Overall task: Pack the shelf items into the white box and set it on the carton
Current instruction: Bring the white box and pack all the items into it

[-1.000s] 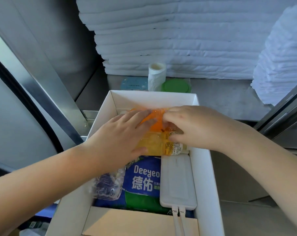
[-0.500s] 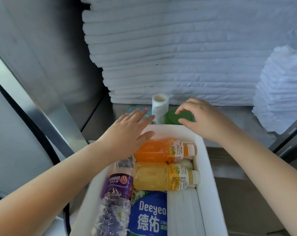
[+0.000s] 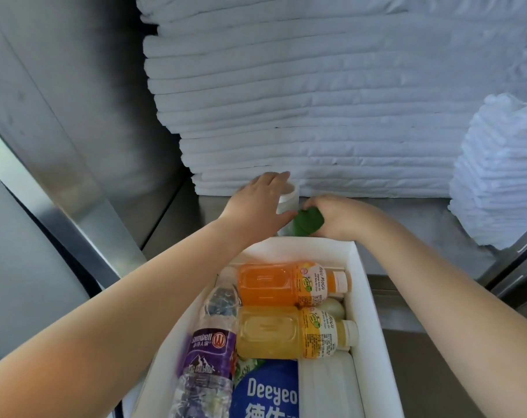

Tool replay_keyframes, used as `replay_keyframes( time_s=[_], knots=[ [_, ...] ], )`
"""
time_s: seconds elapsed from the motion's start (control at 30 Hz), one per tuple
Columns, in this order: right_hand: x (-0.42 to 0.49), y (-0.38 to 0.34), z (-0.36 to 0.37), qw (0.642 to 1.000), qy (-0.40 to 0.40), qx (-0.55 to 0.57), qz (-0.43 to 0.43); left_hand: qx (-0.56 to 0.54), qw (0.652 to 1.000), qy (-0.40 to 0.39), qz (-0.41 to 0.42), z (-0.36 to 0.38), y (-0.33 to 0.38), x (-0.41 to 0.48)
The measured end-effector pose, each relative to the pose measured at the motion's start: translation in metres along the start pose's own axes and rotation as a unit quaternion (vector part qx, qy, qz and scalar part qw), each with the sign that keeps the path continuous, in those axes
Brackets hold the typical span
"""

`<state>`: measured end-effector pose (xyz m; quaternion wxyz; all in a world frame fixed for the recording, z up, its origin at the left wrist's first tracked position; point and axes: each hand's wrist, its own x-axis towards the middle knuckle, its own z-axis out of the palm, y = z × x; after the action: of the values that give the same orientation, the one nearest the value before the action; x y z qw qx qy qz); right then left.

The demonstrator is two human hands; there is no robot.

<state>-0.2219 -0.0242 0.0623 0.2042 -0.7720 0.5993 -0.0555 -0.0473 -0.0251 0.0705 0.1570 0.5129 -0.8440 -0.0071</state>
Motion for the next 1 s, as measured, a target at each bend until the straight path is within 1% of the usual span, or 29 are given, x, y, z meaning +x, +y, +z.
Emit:
replay_keyframes(
  time_s=[0.17, 0.33, 0.5, 0.6, 0.8, 0.87, 1.0],
  knots=[
    [0.001, 0.004, 0.001, 0.999, -0.001, -0.018, 0.028, 0.04, 0.999, 0.033, -0.008, 0.009, 0.007, 0.017],
    [0.0, 0.007, 0.0, 0.998, -0.009, -0.031, 0.052, 0.014, 0.999, 0.046, -0.002, 0.013, 0.001, 0.019],
    [0.001, 0.009, 0.002, 0.998, -0.012, -0.025, 0.057, -0.025, 1.0, 0.017, 0.006, 0.007, 0.0, 0.017],
    [0.002, 0.01, 0.002, 0.997, -0.01, -0.024, 0.068, -0.036, 0.999, 0.021, 0.007, 0.001, 0.0, 0.015],
    [0.003, 0.011, 0.003, 0.999, 0.004, -0.032, 0.035, -0.022, 0.999, 0.04, 0.019, -0.011, 0.002, 0.005],
    [0.0, 0.009, 0.0, 0.998, 0.028, -0.052, 0.014, -0.014, 0.999, 0.036, 0.023, -0.014, 0.003, 0.001],
    [-0.015, 0.001, -0.011, 0.988, 0.109, -0.107, -0.018, -0.007, 0.998, 0.05, 0.024, -0.029, 0.005, -0.007]
  ],
)
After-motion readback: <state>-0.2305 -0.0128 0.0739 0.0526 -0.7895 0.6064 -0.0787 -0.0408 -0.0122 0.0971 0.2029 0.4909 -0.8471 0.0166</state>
